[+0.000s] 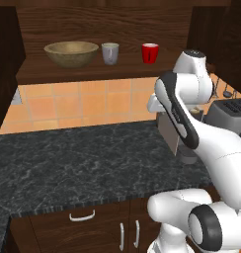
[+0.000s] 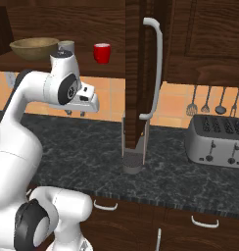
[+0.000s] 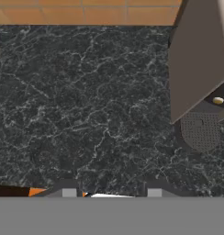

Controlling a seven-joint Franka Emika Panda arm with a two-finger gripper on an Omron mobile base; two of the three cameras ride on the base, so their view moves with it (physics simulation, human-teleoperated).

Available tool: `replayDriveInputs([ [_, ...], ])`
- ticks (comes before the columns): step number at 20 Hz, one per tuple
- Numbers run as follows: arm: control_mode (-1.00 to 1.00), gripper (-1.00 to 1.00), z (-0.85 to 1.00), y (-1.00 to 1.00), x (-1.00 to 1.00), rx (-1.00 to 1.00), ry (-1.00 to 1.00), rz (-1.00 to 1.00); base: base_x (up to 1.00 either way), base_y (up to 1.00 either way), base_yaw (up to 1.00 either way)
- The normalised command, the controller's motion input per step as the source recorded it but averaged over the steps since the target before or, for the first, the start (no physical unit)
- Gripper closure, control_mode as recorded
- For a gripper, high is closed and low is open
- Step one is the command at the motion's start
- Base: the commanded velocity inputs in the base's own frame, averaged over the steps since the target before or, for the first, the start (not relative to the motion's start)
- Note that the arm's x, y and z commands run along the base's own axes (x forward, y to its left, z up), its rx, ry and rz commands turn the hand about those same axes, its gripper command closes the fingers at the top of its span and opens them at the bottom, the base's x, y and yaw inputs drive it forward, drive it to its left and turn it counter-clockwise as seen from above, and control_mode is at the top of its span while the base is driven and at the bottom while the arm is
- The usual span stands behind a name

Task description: Gather all objects into one cabinet and sort the glasses and bowls to opposite sides.

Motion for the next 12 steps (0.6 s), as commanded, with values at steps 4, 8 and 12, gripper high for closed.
replayDriveInputs([
  [4, -1.00, -1.00, 0.00, 0.00, -0.30, 0.00, -0.02, 0.00, 0.00, 0.00, 0.00],
  [8, -1.00, -1.00, 0.00, 0.00, -0.85, -0.01, -0.02, 0.00, 0.00, 0.00, 0.00],
  [12, -1.00, -1.00, 0.01, 0.00, -1.00, 0.00, 0.00, 0.00, 0.00, 0.00, 0.00],
])
